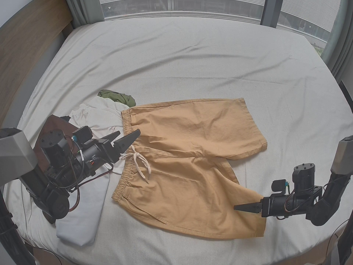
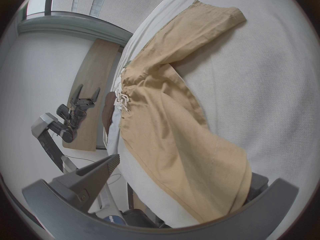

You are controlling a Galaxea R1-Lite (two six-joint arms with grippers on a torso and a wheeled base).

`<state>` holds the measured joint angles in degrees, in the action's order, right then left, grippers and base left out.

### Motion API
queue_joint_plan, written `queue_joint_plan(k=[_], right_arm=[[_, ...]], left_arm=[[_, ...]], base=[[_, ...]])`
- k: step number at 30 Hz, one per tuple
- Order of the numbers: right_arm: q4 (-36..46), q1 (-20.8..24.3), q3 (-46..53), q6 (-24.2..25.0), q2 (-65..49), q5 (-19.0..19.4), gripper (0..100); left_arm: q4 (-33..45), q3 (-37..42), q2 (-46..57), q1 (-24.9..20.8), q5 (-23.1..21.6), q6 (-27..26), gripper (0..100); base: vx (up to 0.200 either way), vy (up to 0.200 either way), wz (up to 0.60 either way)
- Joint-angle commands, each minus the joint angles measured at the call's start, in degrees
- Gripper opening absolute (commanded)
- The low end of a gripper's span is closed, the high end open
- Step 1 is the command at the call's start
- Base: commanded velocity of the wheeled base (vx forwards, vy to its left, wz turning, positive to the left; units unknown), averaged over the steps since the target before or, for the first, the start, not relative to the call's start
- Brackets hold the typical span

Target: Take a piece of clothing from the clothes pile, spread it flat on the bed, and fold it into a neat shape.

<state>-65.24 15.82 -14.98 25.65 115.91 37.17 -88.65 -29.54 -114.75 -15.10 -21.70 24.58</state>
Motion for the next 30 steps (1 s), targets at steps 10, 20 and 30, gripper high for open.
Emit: queue_joint_plan(k=[10,20,30], right_arm=[[-8.0,1.6,-3.6,12.5,-3.8,0.9,100],[-8.8,-0.2,-4.3,11.8,0.0,0.2,100],[-6.4,-11.5,-3.7,1.1,3.5,0.4,100]], left_arm=[[0.0,-0.2,-0.2,0.0,0.0,0.0,100],[0.0,-0.2,-0.7,0.0,0.0,0.0,100],[0.0,-0.3,-1.4,-0.4,0.0,-0.1,100]], base=[[0.000,0.000,0.00],[0.000,0.000,0.00],[0.000,0.000,0.00]])
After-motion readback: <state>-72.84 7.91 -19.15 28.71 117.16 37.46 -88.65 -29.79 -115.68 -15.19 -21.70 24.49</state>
